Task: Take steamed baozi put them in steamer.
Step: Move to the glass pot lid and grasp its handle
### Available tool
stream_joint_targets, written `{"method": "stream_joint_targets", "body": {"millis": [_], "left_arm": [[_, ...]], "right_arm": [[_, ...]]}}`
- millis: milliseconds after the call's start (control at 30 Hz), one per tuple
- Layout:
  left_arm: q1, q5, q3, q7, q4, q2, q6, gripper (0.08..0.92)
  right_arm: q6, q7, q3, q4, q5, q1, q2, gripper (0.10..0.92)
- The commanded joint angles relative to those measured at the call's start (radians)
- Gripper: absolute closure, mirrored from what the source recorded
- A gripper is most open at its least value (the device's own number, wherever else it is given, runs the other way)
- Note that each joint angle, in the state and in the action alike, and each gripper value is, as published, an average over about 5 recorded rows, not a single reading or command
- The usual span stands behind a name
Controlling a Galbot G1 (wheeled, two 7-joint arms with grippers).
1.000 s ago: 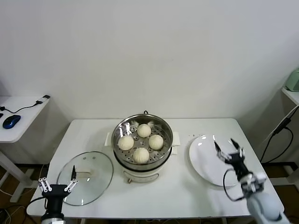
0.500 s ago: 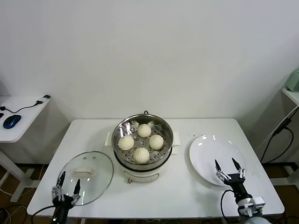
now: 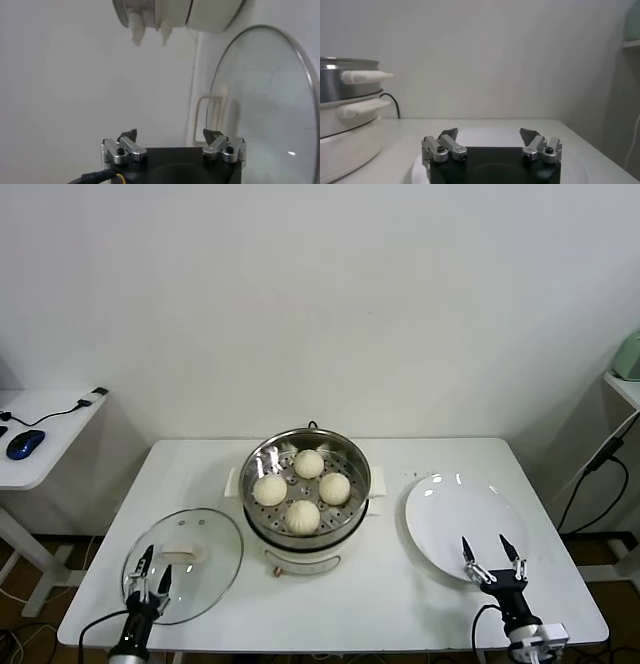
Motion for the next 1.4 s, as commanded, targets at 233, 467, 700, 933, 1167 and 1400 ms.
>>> {"method": "stream_joint_targets", "body": {"millis": [233,467,700,933,1167,1400], "left_arm": [[-0.072,0.093,0.007,-0.004,0.049,0.005,0.035,0.177],[-0.126,0.103,0.018,0.003,0.091,0.009,0.046,0.182],[-0.153,0.109,0.018,0.0,0.147,0.014,0.073,0.313],[-0.149,0.112,0.025,-0.001,0.164,0.009,0.08,0.529],[-0.165,0.114,0.025,-0.007,0.184,0.0,0.082,0.737],[-0.169,0.114,0.022,-0.015,0.18,-0.003,0.089,0.859]], "right_arm": [[0.01,0.005,0.011,0.019,-0.015,-0.029,0.013,0.203],[0.016,0.0,0.014,0.022,-0.013,-0.037,0.017,0.203],[0.014,0.0,0.012,0.024,-0.014,-0.034,0.02,0.203],[0.005,0.003,0.013,0.027,-0.013,-0.032,0.02,0.203],[-0.008,0.009,0.018,0.029,-0.013,-0.025,0.021,0.203],[-0.007,0.01,0.025,0.032,-0.013,-0.025,0.027,0.203]]}}
